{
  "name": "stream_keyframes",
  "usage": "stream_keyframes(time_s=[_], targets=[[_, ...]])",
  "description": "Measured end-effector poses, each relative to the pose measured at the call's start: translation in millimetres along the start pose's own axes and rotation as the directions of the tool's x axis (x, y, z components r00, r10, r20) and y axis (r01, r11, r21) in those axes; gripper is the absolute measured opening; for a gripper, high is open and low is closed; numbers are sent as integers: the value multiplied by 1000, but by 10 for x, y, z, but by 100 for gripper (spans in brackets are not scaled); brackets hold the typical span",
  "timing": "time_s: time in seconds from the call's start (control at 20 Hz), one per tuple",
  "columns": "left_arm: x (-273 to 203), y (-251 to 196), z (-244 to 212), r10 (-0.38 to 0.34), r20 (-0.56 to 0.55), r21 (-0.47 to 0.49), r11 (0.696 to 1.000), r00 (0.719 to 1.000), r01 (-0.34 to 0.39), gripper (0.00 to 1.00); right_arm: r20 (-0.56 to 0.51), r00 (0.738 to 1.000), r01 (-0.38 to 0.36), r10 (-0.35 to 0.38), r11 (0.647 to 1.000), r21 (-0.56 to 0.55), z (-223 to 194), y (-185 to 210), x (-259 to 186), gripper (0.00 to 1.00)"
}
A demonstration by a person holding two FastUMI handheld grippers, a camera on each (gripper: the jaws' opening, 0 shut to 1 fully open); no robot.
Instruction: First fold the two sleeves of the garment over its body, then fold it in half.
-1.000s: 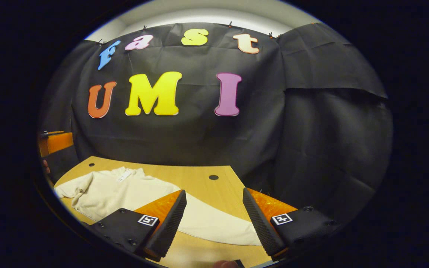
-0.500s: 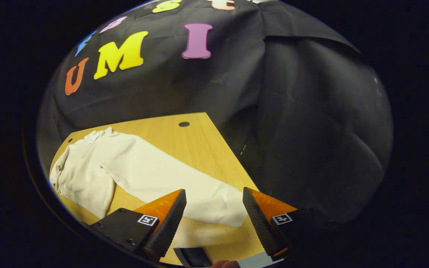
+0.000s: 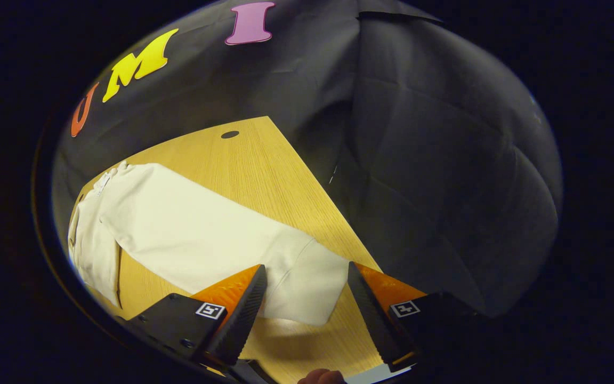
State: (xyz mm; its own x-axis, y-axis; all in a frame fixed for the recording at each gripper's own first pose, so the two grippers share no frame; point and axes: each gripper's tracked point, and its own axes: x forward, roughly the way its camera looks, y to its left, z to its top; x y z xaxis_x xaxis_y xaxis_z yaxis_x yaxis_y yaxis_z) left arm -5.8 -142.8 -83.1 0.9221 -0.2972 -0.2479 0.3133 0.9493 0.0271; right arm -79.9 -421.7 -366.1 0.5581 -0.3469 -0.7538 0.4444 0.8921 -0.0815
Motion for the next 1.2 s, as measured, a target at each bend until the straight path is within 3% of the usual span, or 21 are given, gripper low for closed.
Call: stream_keyframes(time_s=[0.4, 0.55, 0.6, 0.65, 0.7, 0.8, 0.85, 1.2], targets=[[20, 52, -26, 20, -6, -9, 1000, 1000, -20, 99, -38, 998, -49, 50, 999, 23, -113, 80, 54, 93], [24, 71, -20, 28, -3, -11, 1000, 1000, -28, 99, -30, 995, -90, 90, 996, 24, -124, 177, 47, 40], [26, 78, -24, 28, -6, -11, 1000, 1000, -28, 99, -32, 996, -87, 88, 995, 47, -133, 184, 50, 29], [17, 84, -35, 28, -5, -12, 1000, 1000, -29, 99, -41, 995, -82, 86, 993, 79, -127, 198, 77, 27], [7, 104, -26, 31, -4, -11, 999, 1000, -31, 99, -53, 996, -73, 78, 993, 95, -111, 188, 56, 10], [-15, 173, -13, 44, 3, -14, 999, 999, -44, 99, -72, 995, -58, 65, 994, 91, -77, 179, 42, 9], [-38, 228, -13, 57, 4, -14, 998, 998, -57, 99, -79, 995, -53, 60, 995, 90, -60, 206, 16, 1], [-98, 714, -40, 145, 18, -59, 988, 989, -144, 99, 49, 992, -121, 117, 989, 88, 653, 485, -495, 1]])
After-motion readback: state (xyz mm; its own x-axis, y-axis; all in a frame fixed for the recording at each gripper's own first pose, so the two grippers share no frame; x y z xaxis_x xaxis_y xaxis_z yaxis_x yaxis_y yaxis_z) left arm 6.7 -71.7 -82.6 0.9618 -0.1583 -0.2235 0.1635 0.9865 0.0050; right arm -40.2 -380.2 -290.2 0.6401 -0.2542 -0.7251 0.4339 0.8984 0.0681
